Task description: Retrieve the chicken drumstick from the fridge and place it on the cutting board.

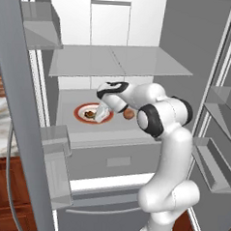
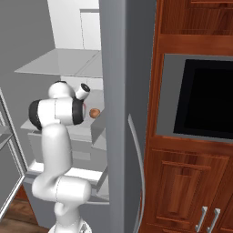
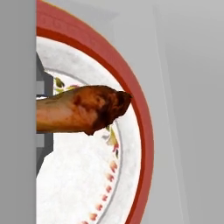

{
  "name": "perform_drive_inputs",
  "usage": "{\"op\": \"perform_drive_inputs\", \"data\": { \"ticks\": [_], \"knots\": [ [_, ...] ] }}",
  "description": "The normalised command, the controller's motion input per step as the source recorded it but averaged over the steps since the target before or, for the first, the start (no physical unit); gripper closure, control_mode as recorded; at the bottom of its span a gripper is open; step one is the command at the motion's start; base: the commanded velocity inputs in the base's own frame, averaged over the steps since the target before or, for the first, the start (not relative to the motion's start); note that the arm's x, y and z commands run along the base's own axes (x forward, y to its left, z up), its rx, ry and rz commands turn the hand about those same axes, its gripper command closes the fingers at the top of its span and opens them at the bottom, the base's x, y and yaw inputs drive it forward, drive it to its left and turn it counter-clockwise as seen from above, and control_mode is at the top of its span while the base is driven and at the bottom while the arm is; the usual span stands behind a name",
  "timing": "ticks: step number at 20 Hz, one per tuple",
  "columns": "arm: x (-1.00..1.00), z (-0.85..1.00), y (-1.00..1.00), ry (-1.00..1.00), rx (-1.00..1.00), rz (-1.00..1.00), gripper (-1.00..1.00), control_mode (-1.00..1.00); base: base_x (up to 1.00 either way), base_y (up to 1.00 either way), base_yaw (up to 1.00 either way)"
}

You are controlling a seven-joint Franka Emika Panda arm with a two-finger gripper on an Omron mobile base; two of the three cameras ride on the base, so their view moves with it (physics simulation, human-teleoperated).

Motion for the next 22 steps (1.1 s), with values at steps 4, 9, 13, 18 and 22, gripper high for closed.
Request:
{"op": "perform_drive_inputs", "data": {
  "ticks": [4,9,13,18,22],
  "knots": [
    [-0.36,0.00,-0.01,0.01,0.08,-0.08,1.00,-1.00,0.00,0.00,0.00],
    [-0.66,-0.03,0.00,0.00,0.08,-0.13,1.00,-1.00,0.00,0.00,0.00],
    [-0.63,-0.01,0.00,0.00,0.07,-0.15,1.00,-1.00,0.00,0.00,0.00],
    [-0.31,0.00,0.00,0.02,0.04,-0.18,1.00,-1.00,0.00,0.00,0.00],
    [0.00,0.20,0.00,0.07,0.02,-0.18,1.00,-1.00,0.00,0.00,0.00]
  ]
}}
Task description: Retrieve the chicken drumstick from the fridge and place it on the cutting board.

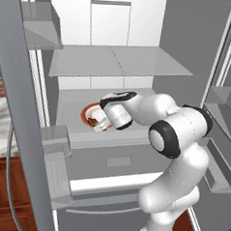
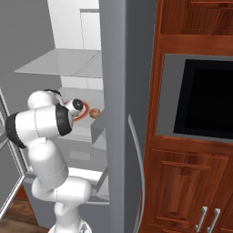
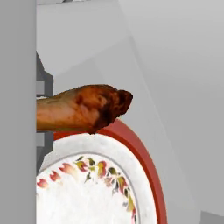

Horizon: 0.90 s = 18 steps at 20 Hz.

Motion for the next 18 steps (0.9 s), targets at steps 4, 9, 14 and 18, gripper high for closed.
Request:
{"op": "perform_drive_inputs", "data": {
  "ticks": [4,9,14,18],
  "knots": [
    [0.00,0.65,0.00,0.09,0.02,-0.18,1.00,-1.00,0.00,0.00,0.00],
    [-0.13,0.54,0.00,0.04,0.05,-0.20,1.00,-1.00,0.00,0.00,0.00],
    [-0.50,0.10,-0.16,0.00,0.06,-0.17,1.00,-1.00,0.00,0.00,0.00],
    [-0.63,0.04,-0.16,0.00,0.02,-0.14,1.00,-1.00,0.00,0.00,0.00]
  ]
}}
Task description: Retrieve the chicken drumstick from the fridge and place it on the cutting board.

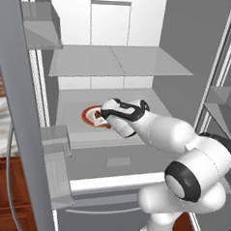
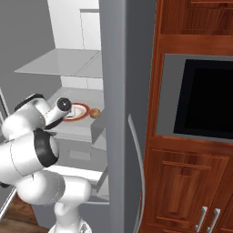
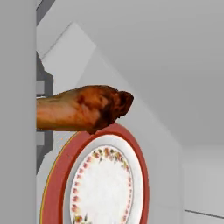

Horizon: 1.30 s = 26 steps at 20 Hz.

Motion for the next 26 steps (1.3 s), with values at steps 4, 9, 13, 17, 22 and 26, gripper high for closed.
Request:
{"op": "perform_drive_inputs", "data": {
  "ticks": [4,9,13,17,22,26],
  "knots": [
    [-0.62,0.45,-0.09,0.01,0.00,-0.13,1.00,-1.00,0.00,0.00,0.00],
    [-0.51,0.76,-0.04,0.06,-0.02,-0.14,1.00,-1.00,0.00,0.00,0.00],
    [-0.38,0.91,-0.24,0.17,0.00,-0.13,1.00,-1.00,0.00,0.00,0.00],
    [-0.44,0.56,-0.31,0.22,0.00,-0.17,1.00,-1.00,0.00,0.00,0.00],
    [-0.19,0.11,-0.20,0.31,-0.17,-0.16,1.00,-1.00,0.00,0.00,0.00],
    [-0.33,0.00,-0.42,0.36,-0.16,-0.15,1.00,-1.00,0.00,0.00,0.00]
  ]
}}
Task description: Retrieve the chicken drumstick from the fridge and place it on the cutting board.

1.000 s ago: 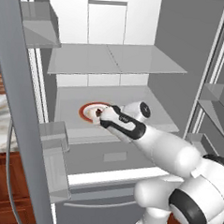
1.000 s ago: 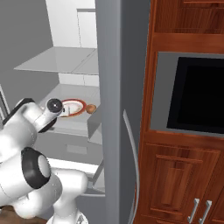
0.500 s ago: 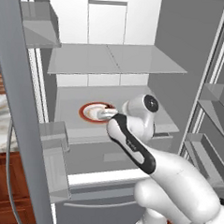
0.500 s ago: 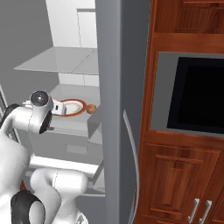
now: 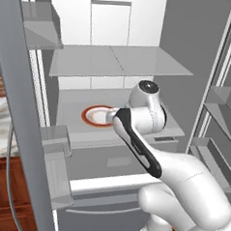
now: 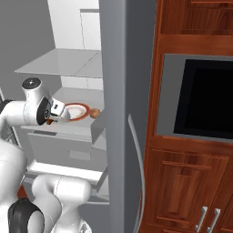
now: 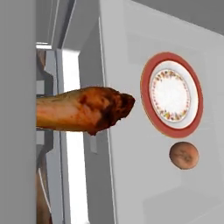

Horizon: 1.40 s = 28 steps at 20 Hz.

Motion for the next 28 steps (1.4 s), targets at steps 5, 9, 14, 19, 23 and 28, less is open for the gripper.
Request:
{"op": "perform_drive_inputs", "data": {
  "ticks": [5,9,14,19,23,28],
  "knots": [
    [-0.36,0.00,-0.73,0.36,-0.06,-0.14,1.00,-1.00,0.00,0.00,0.00],
    [-0.52,-0.01,-0.39,0.04,0.01,-0.09,1.00,-1.00,0.00,0.00,0.00],
    [-0.17,0.00,-0.36,0.00,0.00,-0.10,1.00,-1.00,0.00,0.00,0.00],
    [-0.22,0.02,-0.68,0.00,0.00,-0.02,1.00,-1.00,0.00,0.00,0.00],
    [-0.65,0.00,-0.10,0.00,0.00,0.04,1.00,-1.00,0.00,0.00,0.00],
    [-0.56,0.04,0.00,0.00,0.00,0.04,1.00,-1.00,0.00,0.00,0.00]
  ]
}}
